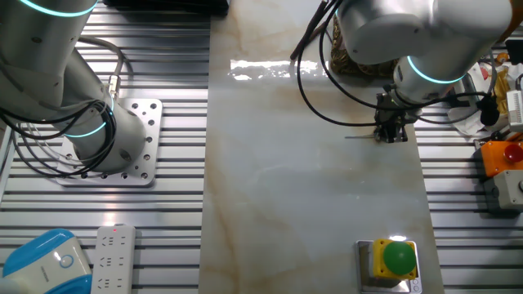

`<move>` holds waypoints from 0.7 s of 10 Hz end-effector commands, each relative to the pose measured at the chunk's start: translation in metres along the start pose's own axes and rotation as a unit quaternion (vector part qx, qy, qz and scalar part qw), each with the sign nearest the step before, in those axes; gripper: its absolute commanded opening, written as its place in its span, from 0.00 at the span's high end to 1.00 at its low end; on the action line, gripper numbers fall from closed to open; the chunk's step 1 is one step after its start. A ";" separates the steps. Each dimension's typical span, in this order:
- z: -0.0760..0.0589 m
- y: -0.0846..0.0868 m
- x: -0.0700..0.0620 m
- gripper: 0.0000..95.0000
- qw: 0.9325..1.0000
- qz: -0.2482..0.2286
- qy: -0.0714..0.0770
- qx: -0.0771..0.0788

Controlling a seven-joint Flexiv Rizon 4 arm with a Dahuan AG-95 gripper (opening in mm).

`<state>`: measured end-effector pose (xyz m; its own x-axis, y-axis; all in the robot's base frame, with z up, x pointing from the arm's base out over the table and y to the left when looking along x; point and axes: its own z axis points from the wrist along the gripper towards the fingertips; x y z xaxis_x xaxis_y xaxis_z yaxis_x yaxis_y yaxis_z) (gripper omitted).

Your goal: Dial a number on an old rotary phone

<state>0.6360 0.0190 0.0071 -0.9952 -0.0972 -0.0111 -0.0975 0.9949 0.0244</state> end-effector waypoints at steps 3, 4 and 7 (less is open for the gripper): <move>0.001 -0.001 0.002 1.00 1.000 0.022 -0.021 -0.004; 0.001 -0.001 0.002 1.00 1.000 0.023 -0.013 -0.002; -0.009 0.001 0.006 1.00 1.000 0.021 0.006 0.013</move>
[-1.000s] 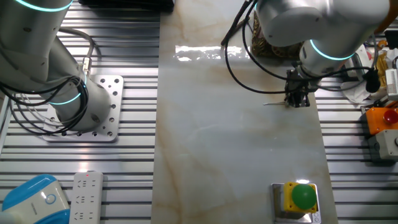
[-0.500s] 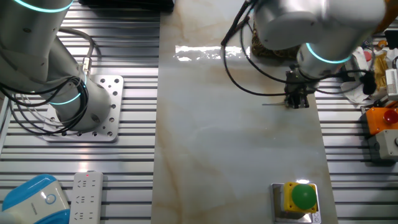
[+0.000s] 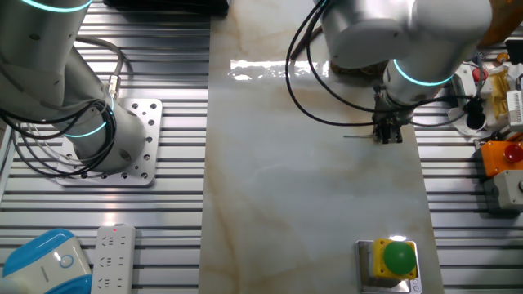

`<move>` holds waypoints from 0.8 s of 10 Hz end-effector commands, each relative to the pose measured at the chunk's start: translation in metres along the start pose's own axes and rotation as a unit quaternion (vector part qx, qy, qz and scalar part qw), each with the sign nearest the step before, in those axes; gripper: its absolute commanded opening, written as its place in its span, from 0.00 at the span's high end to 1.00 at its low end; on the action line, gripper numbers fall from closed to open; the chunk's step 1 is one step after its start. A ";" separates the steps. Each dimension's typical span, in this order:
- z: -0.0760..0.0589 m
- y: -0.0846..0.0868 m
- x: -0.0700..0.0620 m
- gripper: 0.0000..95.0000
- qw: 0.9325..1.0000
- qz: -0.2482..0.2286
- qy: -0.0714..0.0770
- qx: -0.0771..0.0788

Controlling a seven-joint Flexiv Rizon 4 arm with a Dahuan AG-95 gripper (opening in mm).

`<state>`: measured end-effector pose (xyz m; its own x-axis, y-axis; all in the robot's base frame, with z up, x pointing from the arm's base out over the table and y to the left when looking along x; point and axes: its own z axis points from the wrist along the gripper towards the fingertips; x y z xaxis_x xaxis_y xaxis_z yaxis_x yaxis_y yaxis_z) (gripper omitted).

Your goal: Dial a number on an old rotary phone

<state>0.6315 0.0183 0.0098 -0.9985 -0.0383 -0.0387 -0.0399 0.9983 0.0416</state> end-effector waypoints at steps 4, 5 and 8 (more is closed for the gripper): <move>-0.016 0.005 0.006 1.00 0.999 -0.028 0.015 0.019; -0.021 0.008 0.009 1.00 0.999 -0.035 0.017 0.021; -0.033 0.015 0.015 1.00 0.997 -0.068 0.023 0.025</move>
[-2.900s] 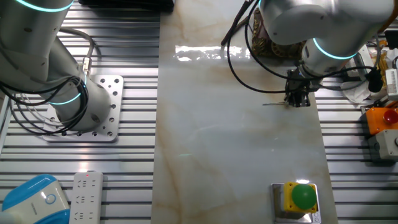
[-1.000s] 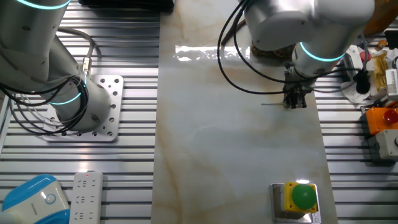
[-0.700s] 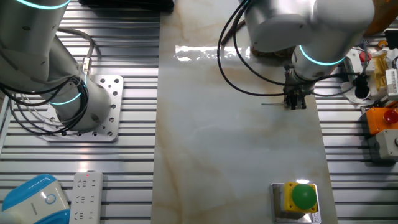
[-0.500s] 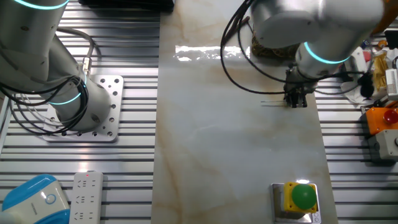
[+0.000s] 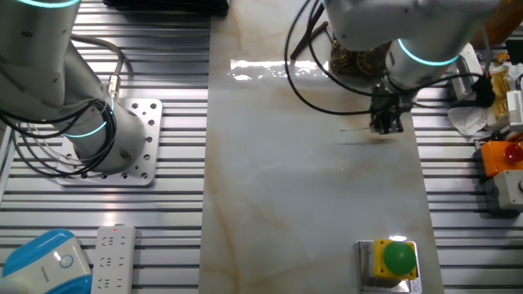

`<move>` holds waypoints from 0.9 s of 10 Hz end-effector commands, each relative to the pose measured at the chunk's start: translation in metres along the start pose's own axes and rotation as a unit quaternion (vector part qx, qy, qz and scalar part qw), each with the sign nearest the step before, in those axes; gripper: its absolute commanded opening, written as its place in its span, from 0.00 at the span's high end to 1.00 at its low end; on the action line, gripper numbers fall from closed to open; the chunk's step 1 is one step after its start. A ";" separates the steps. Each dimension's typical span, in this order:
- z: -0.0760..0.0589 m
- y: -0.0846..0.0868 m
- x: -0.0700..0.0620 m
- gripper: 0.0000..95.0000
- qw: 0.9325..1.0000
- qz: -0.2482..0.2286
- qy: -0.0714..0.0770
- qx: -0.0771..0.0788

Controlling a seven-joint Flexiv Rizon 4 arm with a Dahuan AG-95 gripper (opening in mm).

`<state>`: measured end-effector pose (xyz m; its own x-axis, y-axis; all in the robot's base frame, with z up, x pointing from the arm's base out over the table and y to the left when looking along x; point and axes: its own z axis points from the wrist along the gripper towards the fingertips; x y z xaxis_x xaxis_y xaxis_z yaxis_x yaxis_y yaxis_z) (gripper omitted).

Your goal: Dial a number on an old rotary phone

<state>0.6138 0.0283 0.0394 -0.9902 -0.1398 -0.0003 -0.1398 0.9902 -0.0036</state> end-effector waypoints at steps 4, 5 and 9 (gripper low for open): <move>-0.016 0.013 0.008 1.00 0.995 -0.100 0.015 0.024; -0.018 0.014 0.012 1.00 0.994 -0.110 0.017 0.024; -0.019 0.012 0.013 1.00 0.985 -0.168 0.033 0.021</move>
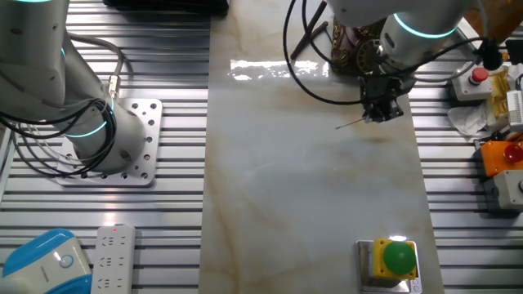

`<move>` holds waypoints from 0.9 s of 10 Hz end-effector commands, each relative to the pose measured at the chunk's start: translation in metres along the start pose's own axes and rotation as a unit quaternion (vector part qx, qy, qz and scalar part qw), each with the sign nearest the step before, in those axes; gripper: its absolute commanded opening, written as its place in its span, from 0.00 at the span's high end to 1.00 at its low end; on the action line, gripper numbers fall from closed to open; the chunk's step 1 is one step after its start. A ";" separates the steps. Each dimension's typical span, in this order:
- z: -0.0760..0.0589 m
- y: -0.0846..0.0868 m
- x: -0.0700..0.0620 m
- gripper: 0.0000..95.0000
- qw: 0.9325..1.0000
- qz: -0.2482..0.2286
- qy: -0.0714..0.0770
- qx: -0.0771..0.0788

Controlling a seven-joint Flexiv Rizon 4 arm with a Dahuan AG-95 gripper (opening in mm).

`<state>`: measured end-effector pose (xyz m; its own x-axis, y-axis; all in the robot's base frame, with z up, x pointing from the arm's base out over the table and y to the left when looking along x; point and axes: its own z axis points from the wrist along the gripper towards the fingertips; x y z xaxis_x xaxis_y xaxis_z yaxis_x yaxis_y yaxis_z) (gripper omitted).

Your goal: Dial a number on an old rotary phone

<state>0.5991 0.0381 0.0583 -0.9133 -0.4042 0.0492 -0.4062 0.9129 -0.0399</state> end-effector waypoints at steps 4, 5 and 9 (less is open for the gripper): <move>-0.016 -0.007 0.017 1.00 0.999 -0.001 0.036 -0.002; -0.022 -0.009 0.023 1.00 0.999 0.002 0.039 0.001; -0.042 -0.014 0.049 1.00 0.999 -0.008 0.041 0.002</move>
<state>0.5587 0.0069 0.1058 -0.9115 -0.3918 0.1251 -0.3997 0.9155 -0.0449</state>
